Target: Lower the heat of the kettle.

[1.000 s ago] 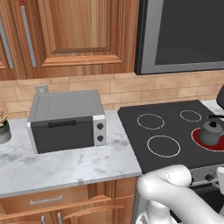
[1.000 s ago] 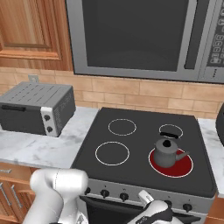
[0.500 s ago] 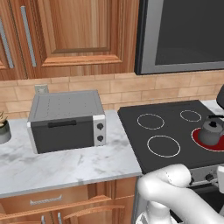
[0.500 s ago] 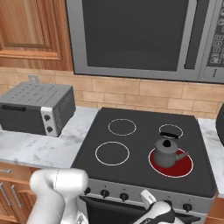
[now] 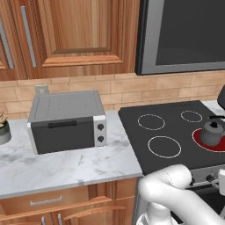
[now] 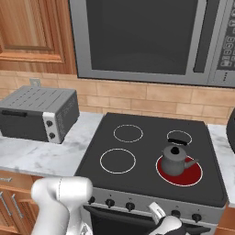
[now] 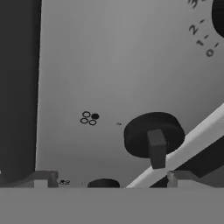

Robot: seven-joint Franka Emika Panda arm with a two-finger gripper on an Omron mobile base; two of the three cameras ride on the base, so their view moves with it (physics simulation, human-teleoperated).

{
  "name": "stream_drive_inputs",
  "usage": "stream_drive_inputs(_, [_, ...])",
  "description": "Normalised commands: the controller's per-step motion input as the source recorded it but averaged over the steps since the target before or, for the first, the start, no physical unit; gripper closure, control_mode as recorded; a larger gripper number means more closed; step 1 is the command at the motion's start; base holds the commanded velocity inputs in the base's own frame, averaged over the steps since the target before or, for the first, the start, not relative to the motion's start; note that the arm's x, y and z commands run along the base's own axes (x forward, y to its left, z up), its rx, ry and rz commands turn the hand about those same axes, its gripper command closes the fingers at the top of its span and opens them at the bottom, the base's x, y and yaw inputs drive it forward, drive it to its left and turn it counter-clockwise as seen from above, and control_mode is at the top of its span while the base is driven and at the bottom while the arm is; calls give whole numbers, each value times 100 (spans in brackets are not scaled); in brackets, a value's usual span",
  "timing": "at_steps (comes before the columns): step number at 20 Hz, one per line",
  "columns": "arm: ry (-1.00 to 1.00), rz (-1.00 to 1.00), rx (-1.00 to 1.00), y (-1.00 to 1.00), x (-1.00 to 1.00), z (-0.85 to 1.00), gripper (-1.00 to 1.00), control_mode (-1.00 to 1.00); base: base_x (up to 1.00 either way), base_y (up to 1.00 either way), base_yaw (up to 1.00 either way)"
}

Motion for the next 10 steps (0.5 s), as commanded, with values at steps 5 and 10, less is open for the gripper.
stream_drive_inputs(5, [0,0,0,0,11,-3,-100,-100,0,0,0])
stream_drive_inputs(10, [0,-1,1,0,13,-2,-100,-100,0,0,0])
